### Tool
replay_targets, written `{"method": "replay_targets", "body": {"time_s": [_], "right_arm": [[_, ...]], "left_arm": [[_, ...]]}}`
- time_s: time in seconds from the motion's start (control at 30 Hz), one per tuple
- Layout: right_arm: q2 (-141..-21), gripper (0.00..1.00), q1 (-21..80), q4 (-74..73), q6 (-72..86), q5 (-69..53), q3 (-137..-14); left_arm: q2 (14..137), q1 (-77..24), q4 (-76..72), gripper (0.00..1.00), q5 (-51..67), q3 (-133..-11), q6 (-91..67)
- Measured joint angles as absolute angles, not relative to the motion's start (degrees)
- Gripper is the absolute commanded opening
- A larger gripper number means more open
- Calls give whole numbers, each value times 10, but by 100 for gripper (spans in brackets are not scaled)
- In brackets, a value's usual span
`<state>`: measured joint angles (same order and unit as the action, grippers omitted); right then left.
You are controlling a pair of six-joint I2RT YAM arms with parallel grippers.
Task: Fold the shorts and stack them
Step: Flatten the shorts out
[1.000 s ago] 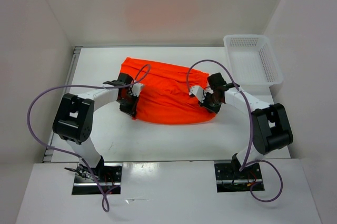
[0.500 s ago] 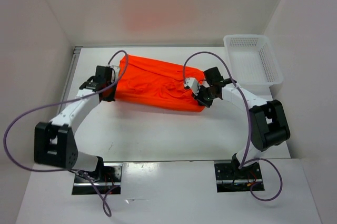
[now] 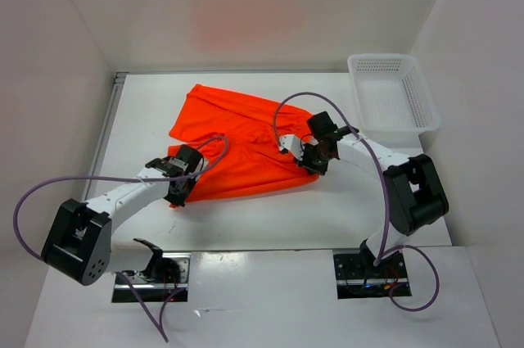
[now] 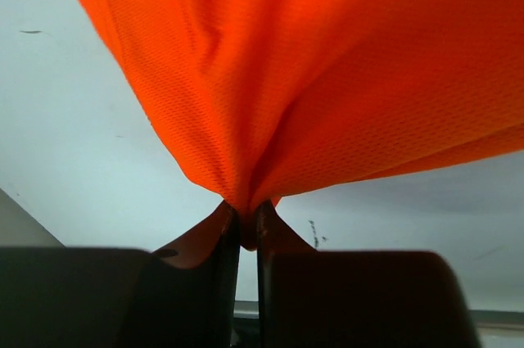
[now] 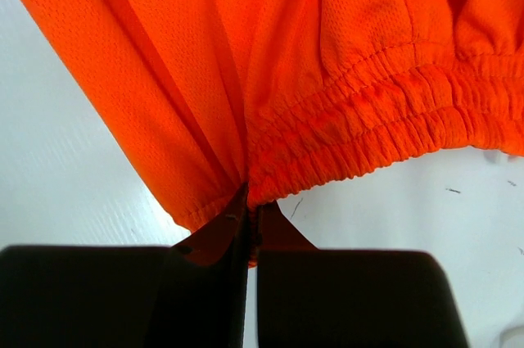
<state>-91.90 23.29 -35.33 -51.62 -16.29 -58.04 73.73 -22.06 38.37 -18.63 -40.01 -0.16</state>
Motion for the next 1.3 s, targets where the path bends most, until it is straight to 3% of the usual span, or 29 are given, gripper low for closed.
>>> {"method": "replay_targets", "body": {"time_s": [0.13, 0.17, 0.33, 0.5, 0.67, 0.8, 1.3], "right_arm": [[-919, 0, 236, -360, -527, -149, -569], [-919, 0, 236, -361, -529, -145, -566], [-915, 0, 237, -364, -542, -131, -549], [-907, 0, 237, -364, -556, -112, -530], [-905, 0, 237, -364, -565, -105, -524], [-905, 0, 238, -364, -568, -103, -524], [-905, 0, 238, -357, -567, -100, -520]], "left_arm": [[737, -253, 397, 34, -173, -395, -1], [737, -256, 400, 43, -168, -394, -1], [735, -258, 420, 60, -141, -394, -1], [732, -216, 422, 60, -95, -435, -1], [757, -67, 375, 47, -53, -514, -2], [840, 11, 336, 45, -49, -545, -2], [976, -58, 265, 45, -48, -570, -2]]}}
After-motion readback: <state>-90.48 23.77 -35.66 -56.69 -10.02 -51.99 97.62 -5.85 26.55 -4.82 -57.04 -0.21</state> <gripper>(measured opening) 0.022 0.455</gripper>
